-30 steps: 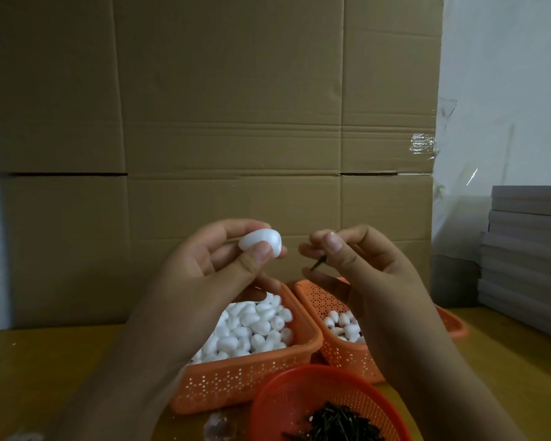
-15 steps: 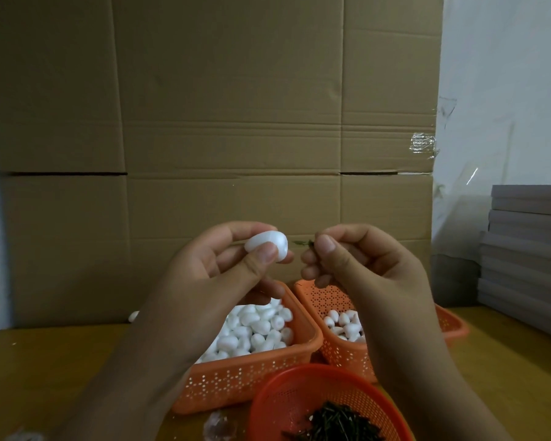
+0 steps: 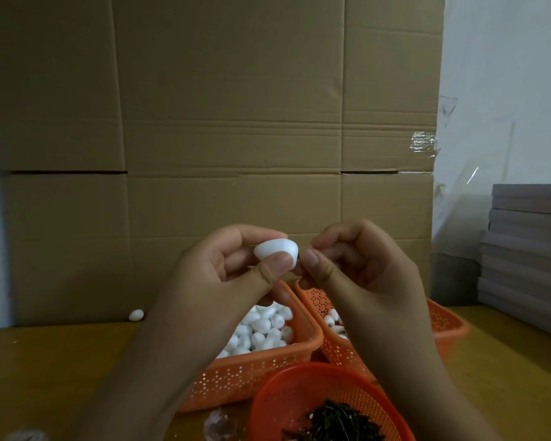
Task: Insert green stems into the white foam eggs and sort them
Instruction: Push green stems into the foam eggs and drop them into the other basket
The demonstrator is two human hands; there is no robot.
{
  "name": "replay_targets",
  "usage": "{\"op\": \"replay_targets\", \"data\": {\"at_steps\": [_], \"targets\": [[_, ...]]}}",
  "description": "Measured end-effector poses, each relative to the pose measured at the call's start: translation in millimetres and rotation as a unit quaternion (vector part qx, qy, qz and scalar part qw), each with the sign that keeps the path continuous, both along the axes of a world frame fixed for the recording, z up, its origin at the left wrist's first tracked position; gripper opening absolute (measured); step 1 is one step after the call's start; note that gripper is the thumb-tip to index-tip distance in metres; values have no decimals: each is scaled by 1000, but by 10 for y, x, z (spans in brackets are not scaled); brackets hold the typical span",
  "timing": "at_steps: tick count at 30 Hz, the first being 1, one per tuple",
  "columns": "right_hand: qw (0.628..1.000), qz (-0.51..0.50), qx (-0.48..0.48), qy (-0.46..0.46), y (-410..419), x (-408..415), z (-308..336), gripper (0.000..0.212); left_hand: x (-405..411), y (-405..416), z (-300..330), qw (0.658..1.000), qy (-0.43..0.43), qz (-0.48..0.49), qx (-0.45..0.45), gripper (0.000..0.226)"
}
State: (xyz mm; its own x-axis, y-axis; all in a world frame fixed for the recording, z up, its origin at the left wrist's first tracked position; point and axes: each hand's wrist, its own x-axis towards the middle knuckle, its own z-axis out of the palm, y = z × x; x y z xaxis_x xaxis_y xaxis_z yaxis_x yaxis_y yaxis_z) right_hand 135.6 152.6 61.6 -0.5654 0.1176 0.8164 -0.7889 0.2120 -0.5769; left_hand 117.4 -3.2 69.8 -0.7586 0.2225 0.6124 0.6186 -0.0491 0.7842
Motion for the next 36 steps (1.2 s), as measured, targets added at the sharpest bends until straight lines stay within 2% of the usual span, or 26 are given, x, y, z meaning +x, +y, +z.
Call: {"op": "replay_targets", "data": {"at_steps": [8,22,36], "targets": [[991,107,-51,-63,33,-11,40,26,17,-1,23,999,1,13,42,30],[999,12,-19,-26,-3,-29,-4,17,24,58,2,998,-5,29,55,27],[999,24,-41,-13,-66,-34,-39,13,14,111,-45,996,6,43,73,33]]}}
